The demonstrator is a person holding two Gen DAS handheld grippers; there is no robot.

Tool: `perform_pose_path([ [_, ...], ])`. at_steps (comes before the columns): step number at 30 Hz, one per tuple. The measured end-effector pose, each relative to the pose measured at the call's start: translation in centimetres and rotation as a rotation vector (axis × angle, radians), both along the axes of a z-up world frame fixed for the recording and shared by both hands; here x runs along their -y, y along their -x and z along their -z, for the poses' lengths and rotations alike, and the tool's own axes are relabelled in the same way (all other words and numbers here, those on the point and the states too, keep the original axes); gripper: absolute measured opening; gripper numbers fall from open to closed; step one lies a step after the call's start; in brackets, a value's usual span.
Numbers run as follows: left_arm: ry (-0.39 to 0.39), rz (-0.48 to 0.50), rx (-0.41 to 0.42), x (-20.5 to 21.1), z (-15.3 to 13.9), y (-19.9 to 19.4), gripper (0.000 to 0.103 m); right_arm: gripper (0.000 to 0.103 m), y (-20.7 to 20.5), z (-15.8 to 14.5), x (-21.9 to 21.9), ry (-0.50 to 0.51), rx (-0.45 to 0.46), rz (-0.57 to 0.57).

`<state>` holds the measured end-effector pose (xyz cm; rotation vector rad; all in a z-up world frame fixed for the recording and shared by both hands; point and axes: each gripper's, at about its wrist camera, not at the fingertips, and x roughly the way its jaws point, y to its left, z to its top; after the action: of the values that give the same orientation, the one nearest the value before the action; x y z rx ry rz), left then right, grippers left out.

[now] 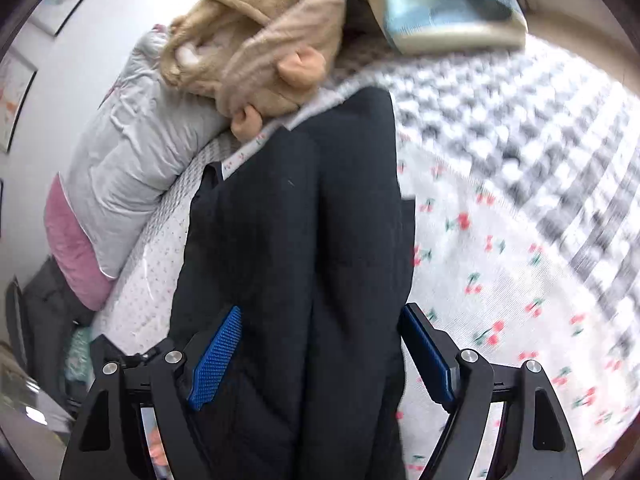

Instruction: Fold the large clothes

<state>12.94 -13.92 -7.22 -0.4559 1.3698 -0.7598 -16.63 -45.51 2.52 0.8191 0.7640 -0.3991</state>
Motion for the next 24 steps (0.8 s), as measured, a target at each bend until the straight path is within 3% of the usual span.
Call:
perform_pose_path([
  [4,-0.063,0.025,0.111,-1.2,-2.6,1.6,0.102,0.082,-0.5,-1.0,-0.6,0.047,0.017,0.037],
  [7,-0.105,0.061,0.18,-1.7,-5.4,2.5,0.102,0.082,0.5,-3.5,-0.8,0.088,0.032,0.077],
  [11,-0.158,0.078,0.359,-2.5,-8.9,5.4,0.102,0.083,0.3,-6.3,-2.9,0.186,0.051,0.074],
  [15,-0.281,0.037,0.546,-4.9,-11.4,9.2,0.102,0.084,1.5,-7.8,-6.7,0.256,0.062,0.028],
  [20,-0.394,0.043,0.664,-5.7,-12.3,13.3,0.102,0.085,2.0,-7.8,-11.8,0.371,0.047,-0.019],
  [24,-0.422,0.051,0.688,-5.9,-11.6,15.5,0.102,0.087,1.8,-5.4,-15.6,0.445,-0.038,-0.05],
])
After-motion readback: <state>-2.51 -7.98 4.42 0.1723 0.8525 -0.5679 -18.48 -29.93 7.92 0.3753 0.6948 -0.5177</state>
